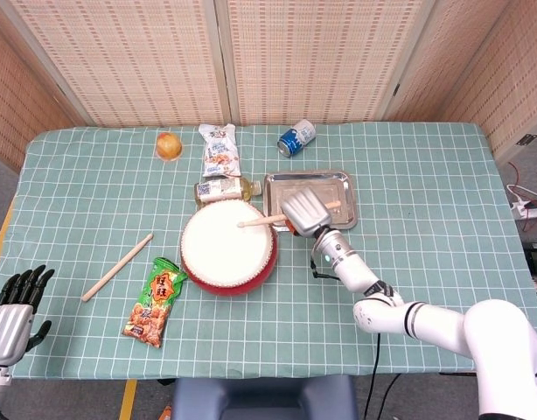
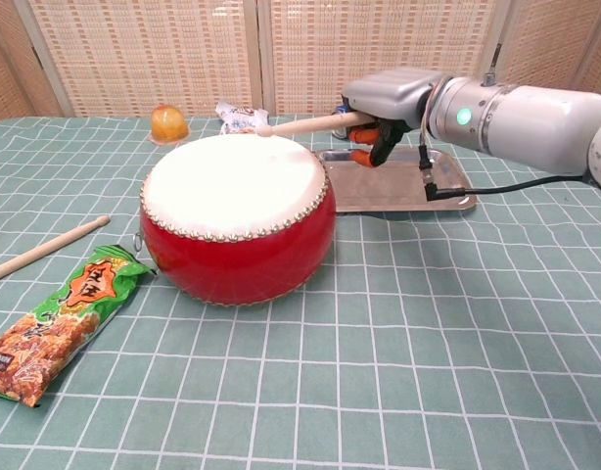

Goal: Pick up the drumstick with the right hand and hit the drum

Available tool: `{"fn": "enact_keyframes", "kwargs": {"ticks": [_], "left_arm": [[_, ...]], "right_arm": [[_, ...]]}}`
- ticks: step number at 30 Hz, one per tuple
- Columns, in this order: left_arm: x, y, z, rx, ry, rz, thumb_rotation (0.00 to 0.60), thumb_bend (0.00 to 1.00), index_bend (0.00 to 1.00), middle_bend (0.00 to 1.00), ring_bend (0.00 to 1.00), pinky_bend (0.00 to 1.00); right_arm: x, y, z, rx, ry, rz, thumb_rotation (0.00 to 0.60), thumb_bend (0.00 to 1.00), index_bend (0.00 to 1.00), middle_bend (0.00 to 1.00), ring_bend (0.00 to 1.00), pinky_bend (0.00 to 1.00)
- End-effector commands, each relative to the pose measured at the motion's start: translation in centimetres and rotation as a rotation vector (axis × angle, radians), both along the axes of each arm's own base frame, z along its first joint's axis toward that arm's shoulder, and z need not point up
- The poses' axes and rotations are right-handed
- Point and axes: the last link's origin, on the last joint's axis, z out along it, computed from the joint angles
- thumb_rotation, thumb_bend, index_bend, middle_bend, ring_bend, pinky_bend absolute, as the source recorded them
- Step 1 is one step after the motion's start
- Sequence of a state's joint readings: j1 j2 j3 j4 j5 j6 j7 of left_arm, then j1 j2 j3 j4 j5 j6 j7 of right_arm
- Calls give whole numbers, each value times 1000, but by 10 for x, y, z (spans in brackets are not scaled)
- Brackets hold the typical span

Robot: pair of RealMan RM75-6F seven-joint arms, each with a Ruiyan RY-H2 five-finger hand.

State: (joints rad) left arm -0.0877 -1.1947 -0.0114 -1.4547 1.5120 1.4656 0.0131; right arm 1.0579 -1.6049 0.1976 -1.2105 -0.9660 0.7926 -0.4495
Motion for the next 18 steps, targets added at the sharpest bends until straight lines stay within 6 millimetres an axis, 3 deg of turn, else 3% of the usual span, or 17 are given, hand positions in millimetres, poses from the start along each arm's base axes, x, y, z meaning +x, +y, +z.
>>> {"fn": "enact_keyframes", "kwargs": {"ticks": [1, 11, 18], "left_arm": [[0, 0, 0, -2, 1, -3, 600, 267, 0, 0, 0, 14], [1, 0, -2, -7, -2, -5, 600, 267, 0, 0, 0, 14], [-1, -1, -1, -2, -3, 3, 600, 268, 0, 0, 0, 14]], "right_arm": [[0, -1, 0, -7, 46, 23, 600, 484, 1000, 962, 1000, 1000], [-3, 3, -7, -16, 216, 92, 600, 487, 1000, 962, 1000, 1000], [18, 3, 9, -10, -245, -43, 600, 487, 1000, 962, 1000, 1000]]}}
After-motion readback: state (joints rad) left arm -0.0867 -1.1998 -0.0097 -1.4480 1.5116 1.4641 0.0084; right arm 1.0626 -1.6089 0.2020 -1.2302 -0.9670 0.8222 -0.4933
